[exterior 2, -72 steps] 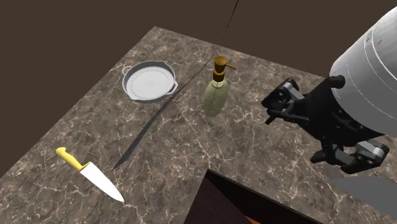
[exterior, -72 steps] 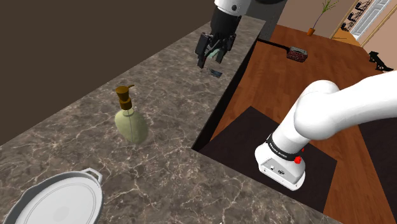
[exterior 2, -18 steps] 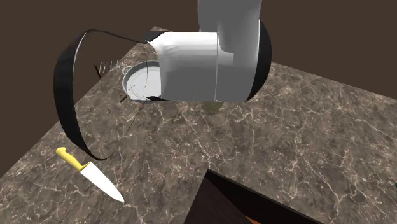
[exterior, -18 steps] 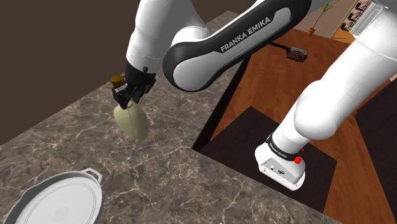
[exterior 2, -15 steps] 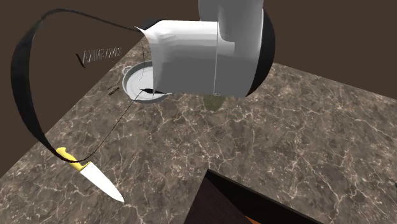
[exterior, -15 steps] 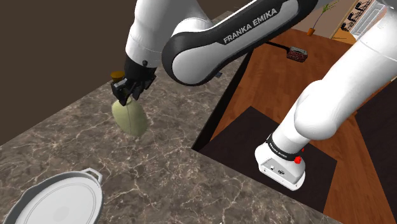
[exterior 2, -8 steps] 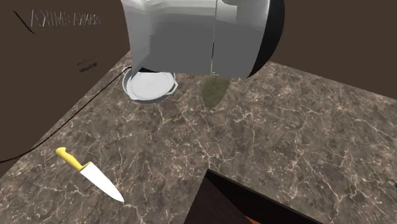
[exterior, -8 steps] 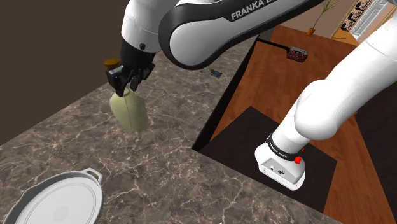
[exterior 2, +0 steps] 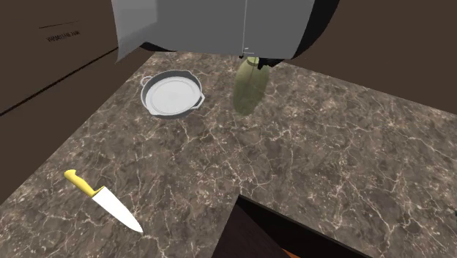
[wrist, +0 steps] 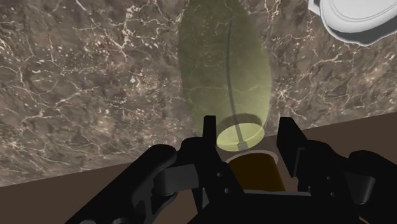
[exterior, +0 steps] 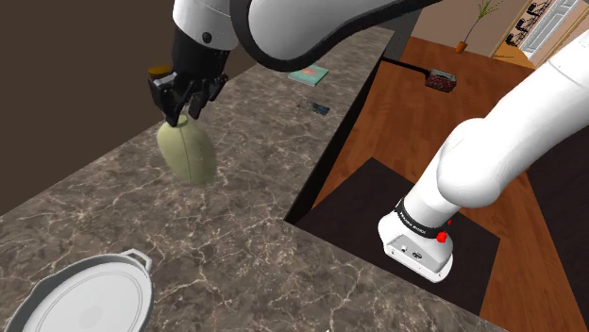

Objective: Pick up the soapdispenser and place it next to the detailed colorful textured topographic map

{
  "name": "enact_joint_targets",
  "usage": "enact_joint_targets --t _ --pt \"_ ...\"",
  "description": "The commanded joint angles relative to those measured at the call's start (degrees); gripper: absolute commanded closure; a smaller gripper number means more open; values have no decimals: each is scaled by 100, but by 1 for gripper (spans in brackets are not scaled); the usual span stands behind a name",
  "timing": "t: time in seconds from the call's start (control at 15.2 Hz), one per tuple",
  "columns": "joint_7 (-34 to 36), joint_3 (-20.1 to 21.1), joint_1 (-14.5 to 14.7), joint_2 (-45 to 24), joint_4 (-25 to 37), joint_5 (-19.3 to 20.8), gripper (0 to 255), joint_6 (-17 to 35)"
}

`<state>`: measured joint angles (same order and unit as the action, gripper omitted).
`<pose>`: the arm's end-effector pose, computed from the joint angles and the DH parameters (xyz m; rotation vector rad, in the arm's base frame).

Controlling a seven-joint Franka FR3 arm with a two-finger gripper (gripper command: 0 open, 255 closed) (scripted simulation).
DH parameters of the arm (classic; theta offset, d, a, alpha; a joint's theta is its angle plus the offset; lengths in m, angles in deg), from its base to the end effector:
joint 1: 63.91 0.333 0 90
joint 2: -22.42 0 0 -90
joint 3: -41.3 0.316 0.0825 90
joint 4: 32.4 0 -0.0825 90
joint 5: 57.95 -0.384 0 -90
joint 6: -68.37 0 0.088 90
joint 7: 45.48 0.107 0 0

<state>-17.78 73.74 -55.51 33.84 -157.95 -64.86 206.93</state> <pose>0.3939 0.3584 0.4993 -2.8752 -0.2411 -0.4898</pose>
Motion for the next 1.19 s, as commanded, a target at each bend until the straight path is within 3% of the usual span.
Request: enact_joint_targets --t 0.0,1.12 --pt "-35 -33 5 68 108 -39 255 -167" --pt "-69 -172 -26 246 1262 -67 255 -1484"
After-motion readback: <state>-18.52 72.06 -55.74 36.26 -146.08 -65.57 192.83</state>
